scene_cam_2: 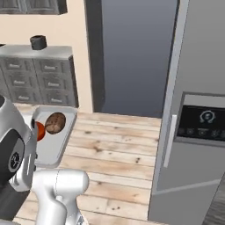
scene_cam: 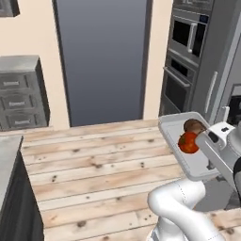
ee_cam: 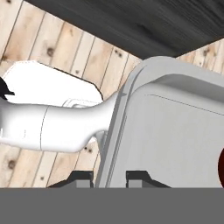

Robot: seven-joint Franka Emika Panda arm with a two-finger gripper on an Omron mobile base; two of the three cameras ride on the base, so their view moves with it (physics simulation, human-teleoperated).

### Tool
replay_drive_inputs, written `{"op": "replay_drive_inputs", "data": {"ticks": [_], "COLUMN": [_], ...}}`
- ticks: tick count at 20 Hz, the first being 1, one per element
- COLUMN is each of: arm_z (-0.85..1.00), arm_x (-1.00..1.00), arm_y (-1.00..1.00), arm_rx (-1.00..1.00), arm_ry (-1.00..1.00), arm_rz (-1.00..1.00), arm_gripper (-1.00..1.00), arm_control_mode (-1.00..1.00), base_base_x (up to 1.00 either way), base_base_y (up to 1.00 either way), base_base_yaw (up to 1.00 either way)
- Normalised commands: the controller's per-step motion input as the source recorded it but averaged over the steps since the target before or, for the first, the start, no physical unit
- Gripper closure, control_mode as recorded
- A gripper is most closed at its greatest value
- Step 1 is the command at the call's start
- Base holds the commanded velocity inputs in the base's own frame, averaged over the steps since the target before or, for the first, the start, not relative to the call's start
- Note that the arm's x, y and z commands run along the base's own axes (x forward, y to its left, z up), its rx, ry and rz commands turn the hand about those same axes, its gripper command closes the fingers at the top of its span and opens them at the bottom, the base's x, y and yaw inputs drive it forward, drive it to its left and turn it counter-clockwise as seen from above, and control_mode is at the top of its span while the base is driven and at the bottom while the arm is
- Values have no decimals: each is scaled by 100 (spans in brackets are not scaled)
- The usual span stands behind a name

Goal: Take the tomato and potato out of the freezer and place them in the tupperware container on the counter. Then put the tupperware containing the vegetables back in the freezer.

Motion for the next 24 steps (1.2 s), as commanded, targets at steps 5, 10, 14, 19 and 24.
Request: {"op": "replay_drive_inputs", "data": {"ticks": [5, 10, 14, 19, 24], "arm_z": [0, 0, 0, 0, 0], "arm_x": [0, 0, 0, 0, 0], "arm_y": [0, 0, 0, 0, 0], "arm_rx": [0, 0, 0, 0, 0], "arm_ry": [0, 0, 0, 0, 0], "arm_rz": [0, 0, 0, 0, 0], "arm_gripper": [100, 100, 100, 100, 100], "arm_control_mode": [100, 100, 100, 100, 100], "base_base_x": [100, 100, 98, 59, 23], "base_base_y": [23, 24, 37, 38, 35], "base_base_yaw": [-46, -59, -58, -72, -87]}}
